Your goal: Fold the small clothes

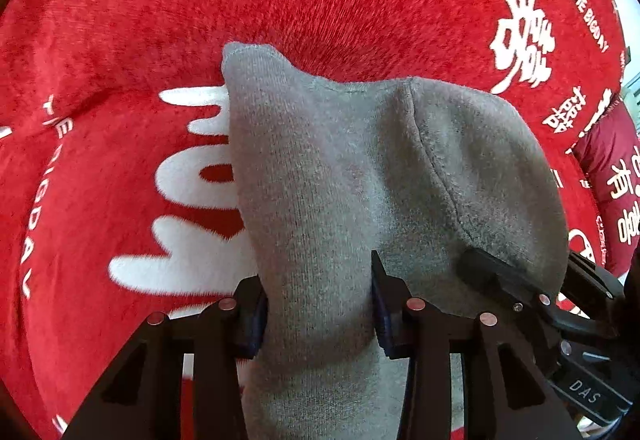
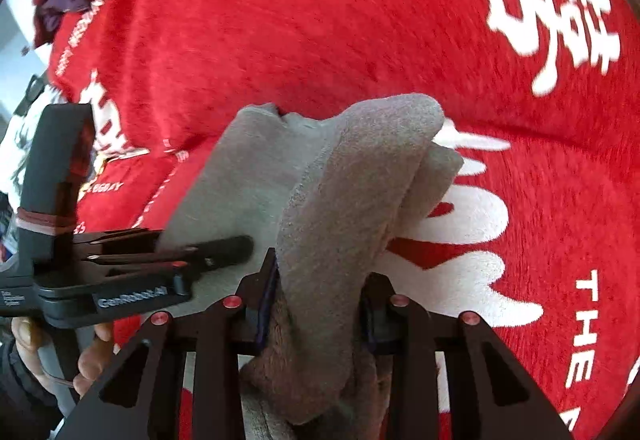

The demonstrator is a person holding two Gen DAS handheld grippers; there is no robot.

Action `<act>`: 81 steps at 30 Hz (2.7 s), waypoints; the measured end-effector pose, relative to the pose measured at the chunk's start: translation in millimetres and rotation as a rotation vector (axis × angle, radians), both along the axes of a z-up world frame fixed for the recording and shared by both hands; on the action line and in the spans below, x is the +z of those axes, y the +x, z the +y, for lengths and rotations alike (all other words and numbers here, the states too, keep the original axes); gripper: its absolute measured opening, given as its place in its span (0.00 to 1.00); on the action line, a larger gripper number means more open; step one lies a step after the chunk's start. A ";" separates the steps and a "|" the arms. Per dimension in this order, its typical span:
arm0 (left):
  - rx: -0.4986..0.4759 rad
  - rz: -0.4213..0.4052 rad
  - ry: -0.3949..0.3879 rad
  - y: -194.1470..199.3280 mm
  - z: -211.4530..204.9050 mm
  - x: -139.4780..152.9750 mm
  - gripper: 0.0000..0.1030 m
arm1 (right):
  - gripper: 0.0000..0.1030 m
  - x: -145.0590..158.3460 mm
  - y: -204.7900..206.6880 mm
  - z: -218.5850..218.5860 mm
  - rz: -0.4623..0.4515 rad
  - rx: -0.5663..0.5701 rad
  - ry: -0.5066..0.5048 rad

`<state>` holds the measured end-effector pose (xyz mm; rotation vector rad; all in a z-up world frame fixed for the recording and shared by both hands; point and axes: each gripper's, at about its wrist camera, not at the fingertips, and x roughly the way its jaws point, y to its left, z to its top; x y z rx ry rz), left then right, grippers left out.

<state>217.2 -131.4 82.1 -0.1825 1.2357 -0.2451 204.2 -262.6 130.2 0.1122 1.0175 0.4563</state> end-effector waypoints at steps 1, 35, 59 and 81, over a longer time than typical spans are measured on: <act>-0.002 -0.001 -0.002 -5.4 3.3 3.8 0.42 | 0.35 6.6 -7.6 3.3 -0.008 0.007 -0.004; 0.028 -0.134 0.096 -198.8 69.4 -8.7 0.75 | 0.39 -26.3 -181.3 41.1 -0.006 0.041 -0.051; 0.143 -0.026 -0.060 -199.3 112.1 -24.6 0.82 | 0.33 -34.5 -144.9 28.5 0.094 -0.023 0.064; 0.109 -0.098 0.204 -209.2 105.7 -6.1 0.87 | 0.61 14.5 -200.3 50.3 -0.056 0.167 -0.049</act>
